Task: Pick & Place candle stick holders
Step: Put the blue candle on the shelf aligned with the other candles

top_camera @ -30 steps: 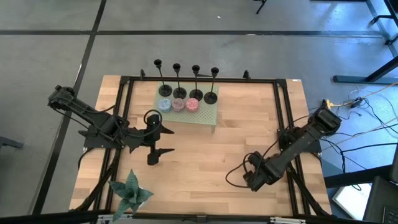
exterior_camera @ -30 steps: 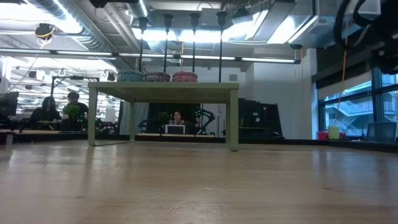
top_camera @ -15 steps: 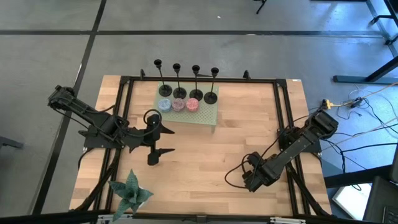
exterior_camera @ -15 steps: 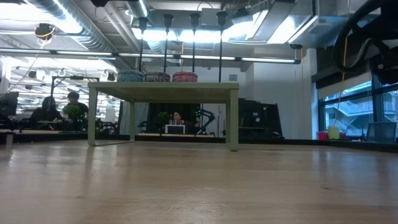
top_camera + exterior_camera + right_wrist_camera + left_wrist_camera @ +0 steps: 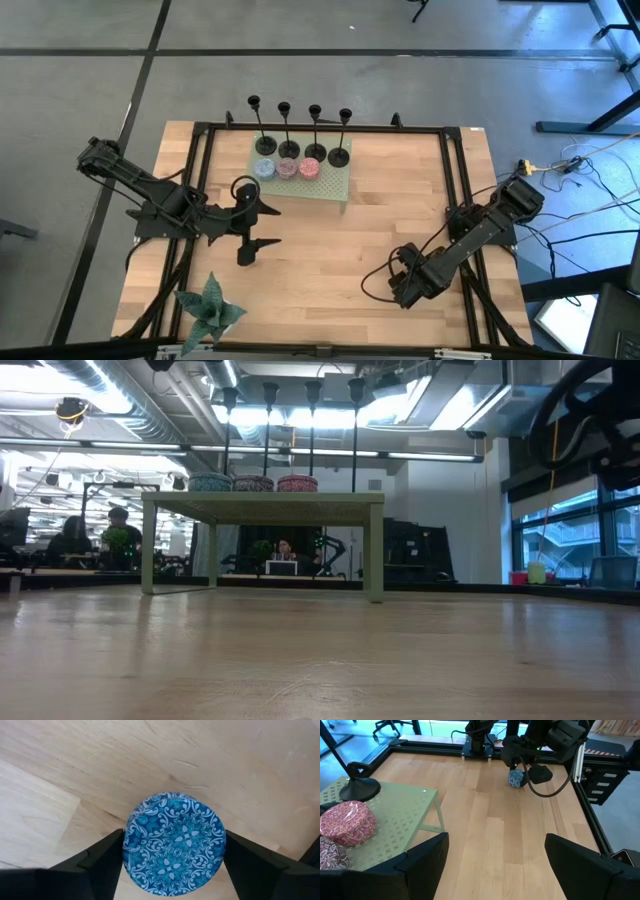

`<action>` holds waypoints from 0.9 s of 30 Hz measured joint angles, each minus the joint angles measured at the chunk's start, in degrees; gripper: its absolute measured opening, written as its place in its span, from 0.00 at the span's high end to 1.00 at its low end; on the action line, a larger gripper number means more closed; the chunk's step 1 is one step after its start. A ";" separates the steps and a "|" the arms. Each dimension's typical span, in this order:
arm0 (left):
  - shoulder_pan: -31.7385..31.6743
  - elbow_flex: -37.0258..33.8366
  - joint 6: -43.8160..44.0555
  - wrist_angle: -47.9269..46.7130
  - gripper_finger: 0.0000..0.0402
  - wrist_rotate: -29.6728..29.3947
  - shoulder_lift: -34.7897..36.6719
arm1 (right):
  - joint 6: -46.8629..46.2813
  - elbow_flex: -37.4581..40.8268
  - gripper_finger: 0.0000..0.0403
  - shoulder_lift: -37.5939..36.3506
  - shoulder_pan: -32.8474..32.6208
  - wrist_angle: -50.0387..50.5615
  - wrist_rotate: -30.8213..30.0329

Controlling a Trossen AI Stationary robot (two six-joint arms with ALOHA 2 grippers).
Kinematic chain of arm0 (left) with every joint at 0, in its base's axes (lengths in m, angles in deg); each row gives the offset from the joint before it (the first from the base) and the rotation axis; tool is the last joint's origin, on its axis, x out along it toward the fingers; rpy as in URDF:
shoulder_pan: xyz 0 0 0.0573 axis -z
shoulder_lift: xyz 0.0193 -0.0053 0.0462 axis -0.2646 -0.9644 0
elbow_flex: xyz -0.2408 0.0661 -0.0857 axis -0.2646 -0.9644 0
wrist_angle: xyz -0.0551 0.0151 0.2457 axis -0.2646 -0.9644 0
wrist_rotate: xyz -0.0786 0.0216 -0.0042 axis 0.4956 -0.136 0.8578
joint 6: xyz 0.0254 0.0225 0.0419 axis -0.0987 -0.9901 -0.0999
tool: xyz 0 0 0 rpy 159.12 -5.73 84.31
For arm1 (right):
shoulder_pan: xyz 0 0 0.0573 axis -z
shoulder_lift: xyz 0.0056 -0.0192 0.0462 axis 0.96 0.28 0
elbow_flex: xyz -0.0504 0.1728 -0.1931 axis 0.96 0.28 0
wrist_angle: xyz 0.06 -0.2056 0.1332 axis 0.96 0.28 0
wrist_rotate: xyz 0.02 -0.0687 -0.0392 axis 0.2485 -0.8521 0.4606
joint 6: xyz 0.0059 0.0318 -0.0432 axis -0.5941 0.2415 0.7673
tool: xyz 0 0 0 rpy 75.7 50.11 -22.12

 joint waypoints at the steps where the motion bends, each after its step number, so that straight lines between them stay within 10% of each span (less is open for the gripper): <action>1: 0.00 0.00 0.00 -0.01 0.19 0.00 0.01 | -0.02 0.00 0.27 0.00 0.00 -0.06 0.41; 9: 0.00 0.00 -0.07 -0.39 0.19 -0.02 0.01 | -0.56 -2.00 0.23 0.11 0.37 0.57 1.14; 27: 0.00 0.00 -0.11 -0.38 0.19 -0.02 0.01 | 25.14 -24.49 0.22 0.11 19.06 11.26 -21.39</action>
